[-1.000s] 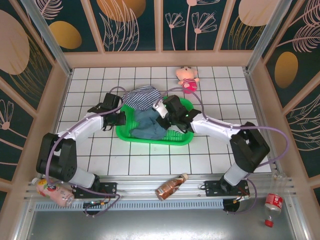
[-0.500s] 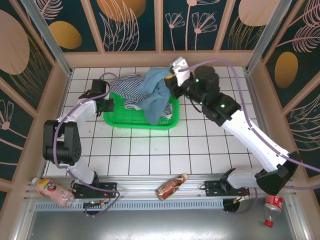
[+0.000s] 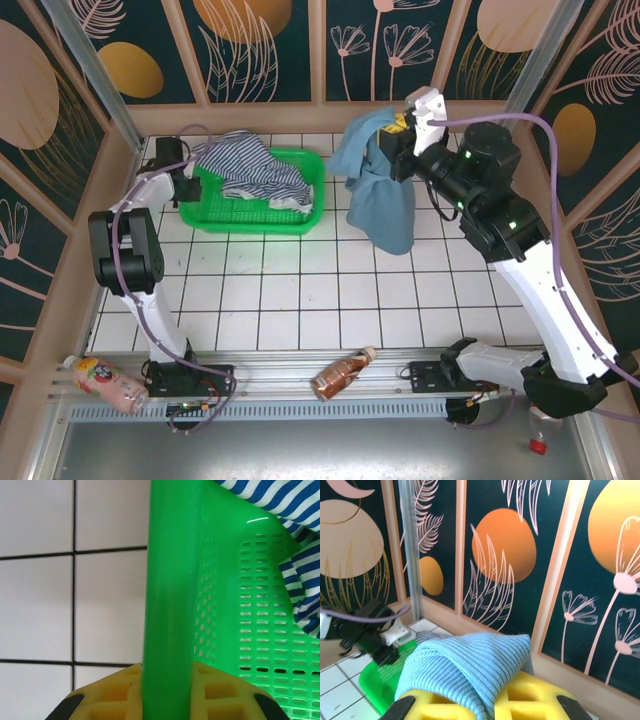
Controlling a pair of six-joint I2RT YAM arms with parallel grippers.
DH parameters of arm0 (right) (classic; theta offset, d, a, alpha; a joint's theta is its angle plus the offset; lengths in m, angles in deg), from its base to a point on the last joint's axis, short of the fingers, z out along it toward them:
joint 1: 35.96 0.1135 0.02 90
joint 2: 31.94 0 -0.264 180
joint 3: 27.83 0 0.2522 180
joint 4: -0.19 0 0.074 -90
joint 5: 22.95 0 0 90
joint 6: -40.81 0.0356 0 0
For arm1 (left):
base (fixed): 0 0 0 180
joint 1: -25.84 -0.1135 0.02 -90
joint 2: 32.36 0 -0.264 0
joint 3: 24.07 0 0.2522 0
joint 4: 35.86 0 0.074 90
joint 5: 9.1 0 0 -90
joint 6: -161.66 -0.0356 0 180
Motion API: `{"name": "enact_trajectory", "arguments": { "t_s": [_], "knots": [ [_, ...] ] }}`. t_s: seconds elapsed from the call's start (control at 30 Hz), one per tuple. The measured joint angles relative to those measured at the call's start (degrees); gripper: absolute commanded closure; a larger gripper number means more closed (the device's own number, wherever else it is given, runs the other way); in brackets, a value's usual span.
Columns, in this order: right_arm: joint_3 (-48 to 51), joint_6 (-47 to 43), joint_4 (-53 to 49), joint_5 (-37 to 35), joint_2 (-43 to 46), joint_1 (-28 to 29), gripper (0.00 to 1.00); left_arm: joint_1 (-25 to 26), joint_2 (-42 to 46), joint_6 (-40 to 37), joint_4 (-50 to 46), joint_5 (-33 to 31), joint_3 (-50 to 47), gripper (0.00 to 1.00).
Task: Fold and stack the tank tops
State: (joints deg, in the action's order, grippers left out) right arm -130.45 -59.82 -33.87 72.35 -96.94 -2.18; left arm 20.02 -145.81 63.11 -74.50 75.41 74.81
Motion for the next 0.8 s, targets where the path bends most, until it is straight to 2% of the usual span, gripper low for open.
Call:
{"name": "enact_trajectory", "arguments": {
  "t_s": [0.2, 0.4, 0.47, 0.63, 0.8],
  "knots": [
    [10.1, 4.2, -0.9, 4.4, 1.4, -0.1, 0.92, -3.3, -4.8, -2.0, -0.5, -3.1, 7.0, 0.86],
    [21.9, 9.7, 0.9, 10.2, 1.1, -0.2, 0.91, -3.7, -11.9, -3.0, -2.4, -4.2, 17.8, 0.83],
    [25.2, 11.9, 3.2, 12.4, 1.2, -0.2, 0.91, -3.7, -14.4, -3.5, -3.0, -4.8, 21.7, 0.75],
    [32.4, 17.1, 9.0, 17.1, 1.0, 0.4, 0.91, -3.6, -20.1, -4.3, -3.6, -9.5, 30.2, 0.67],
    [37.5, 19.3, 13.2, 19.7, -0.5, 1.5, 0.9, -3.7, -22.4, -5.4, -3.9, -13.3, 32.5, 0.56]
  ]
}}
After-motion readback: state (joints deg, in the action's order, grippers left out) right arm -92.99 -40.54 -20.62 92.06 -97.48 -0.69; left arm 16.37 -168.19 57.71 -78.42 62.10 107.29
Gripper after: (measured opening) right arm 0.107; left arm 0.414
